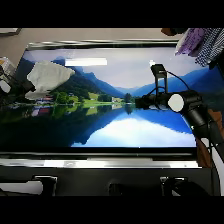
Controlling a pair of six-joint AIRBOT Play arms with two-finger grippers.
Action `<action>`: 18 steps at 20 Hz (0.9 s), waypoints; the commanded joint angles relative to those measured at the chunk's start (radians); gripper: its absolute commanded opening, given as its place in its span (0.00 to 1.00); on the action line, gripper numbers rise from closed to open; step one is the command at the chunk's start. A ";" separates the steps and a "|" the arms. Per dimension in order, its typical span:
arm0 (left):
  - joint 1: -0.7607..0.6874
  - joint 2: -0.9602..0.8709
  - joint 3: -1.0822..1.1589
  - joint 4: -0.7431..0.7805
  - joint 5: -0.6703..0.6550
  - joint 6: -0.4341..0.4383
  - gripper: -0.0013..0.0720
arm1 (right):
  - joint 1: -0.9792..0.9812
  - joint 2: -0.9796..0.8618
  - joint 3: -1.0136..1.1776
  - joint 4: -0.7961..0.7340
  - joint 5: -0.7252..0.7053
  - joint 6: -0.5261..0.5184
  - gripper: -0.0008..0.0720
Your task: Fold the clothes and pants, and hang the long-sleeved shirts on hangers.
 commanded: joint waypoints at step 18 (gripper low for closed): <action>-0.049 -0.085 0.255 -0.676 -0.339 0.476 0.03 | 0.001 0.000 0.000 0.000 0.000 0.000 0.06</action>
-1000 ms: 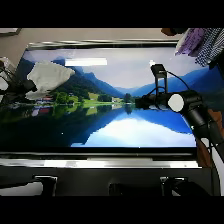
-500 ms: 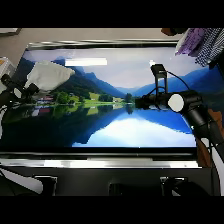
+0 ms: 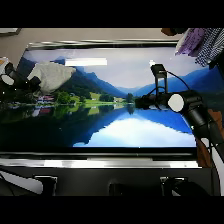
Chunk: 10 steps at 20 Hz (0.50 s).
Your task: Fold the clothes and pants, and hang the long-sleeved shirts on hangers.
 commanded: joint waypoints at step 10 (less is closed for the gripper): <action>-0.595 0.438 -0.349 -0.262 -0.372 -0.030 0.03 | 0.001 0.000 0.000 0.000 0.000 0.000 0.06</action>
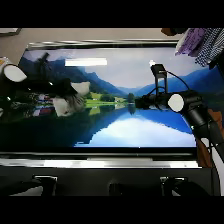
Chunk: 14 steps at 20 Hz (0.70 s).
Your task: Fold the clothes and pants, and hang the long-sleeved shirts on hangers.
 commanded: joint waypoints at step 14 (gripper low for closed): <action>-0.086 0.316 -0.310 -0.004 -0.013 -0.066 0.71 | 0.001 0.000 0.000 0.000 -0.011 0.000 0.06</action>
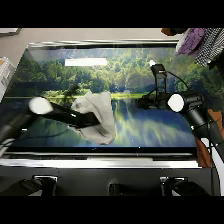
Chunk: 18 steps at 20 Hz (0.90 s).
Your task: Fold the clothes and pants, and hang the long-sleeved shirts on hangers.
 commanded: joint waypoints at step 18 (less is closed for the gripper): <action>0.605 0.174 -0.081 0.181 -0.036 0.188 0.74 | -0.268 -0.170 0.000 0.434 0.008 0.317 0.51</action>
